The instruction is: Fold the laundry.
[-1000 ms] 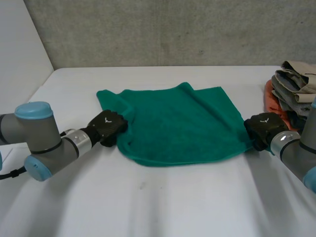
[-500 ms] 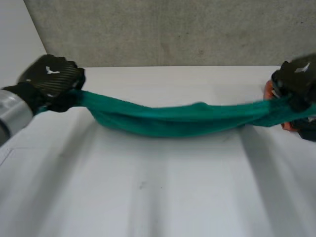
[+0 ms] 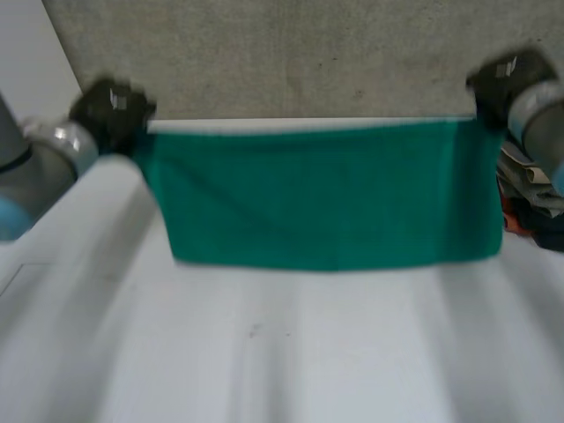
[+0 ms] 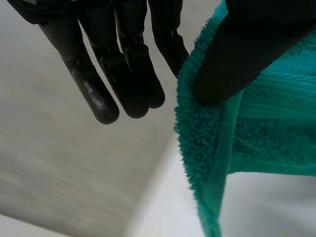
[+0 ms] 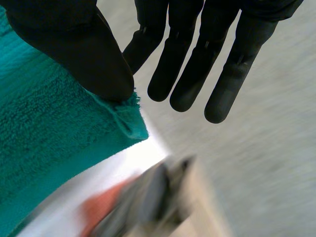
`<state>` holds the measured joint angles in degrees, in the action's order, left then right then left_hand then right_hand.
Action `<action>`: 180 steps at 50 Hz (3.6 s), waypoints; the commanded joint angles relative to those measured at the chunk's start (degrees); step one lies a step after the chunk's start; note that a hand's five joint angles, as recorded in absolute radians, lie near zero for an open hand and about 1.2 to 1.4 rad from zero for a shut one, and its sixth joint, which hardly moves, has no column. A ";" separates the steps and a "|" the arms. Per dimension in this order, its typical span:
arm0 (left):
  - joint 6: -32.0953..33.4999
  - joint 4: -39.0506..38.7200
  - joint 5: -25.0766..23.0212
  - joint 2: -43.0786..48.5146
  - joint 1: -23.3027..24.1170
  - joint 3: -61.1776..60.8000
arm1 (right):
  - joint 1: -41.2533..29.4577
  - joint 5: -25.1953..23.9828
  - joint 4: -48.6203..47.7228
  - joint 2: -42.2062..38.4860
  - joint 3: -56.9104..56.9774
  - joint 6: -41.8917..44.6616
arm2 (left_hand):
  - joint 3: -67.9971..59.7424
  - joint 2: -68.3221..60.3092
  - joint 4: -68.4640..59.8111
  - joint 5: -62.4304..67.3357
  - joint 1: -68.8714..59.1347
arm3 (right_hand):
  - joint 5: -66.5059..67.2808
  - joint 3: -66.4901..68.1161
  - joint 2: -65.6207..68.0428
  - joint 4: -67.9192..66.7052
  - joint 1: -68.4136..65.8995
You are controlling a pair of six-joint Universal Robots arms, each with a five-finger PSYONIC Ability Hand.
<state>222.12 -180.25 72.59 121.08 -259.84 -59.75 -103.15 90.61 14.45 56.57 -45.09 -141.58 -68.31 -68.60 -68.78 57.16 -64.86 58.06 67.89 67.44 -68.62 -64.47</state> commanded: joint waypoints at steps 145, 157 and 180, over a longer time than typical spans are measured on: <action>-6.61 -10.12 7.21 -12.79 5.93 -33.67 | 20.52 -5.97 -19.90 4.68 -45.52 4.02 | 58.31 58.60 58.78 -57.16 54.86 | 11.94 12.11 12.56 -11.38 -15.53; -6.96 -10.12 7.12 -17.71 5.58 -36.92 | 5.35 -10.09 -26.66 9.70 -42.98 13.97 | 58.31 58.60 58.78 -57.16 54.86 | 11.94 12.11 12.56 -11.38 -15.53; -10.65 -10.91 7.12 -21.06 6.28 -38.77 | -30.89 -16.28 -37.48 -3.05 -42.18 10.21 | 58.31 58.60 58.78 -57.16 54.86 | -58.06 -57.89 -57.44 58.62 54.47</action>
<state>211.31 -190.78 79.71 99.75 -253.77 -98.65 -134.79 65.30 -24.11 53.16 -86.05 -125.60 -11.95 -11.70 -11.49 2.54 -10.78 29.95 40.69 39.75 -40.84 -38.44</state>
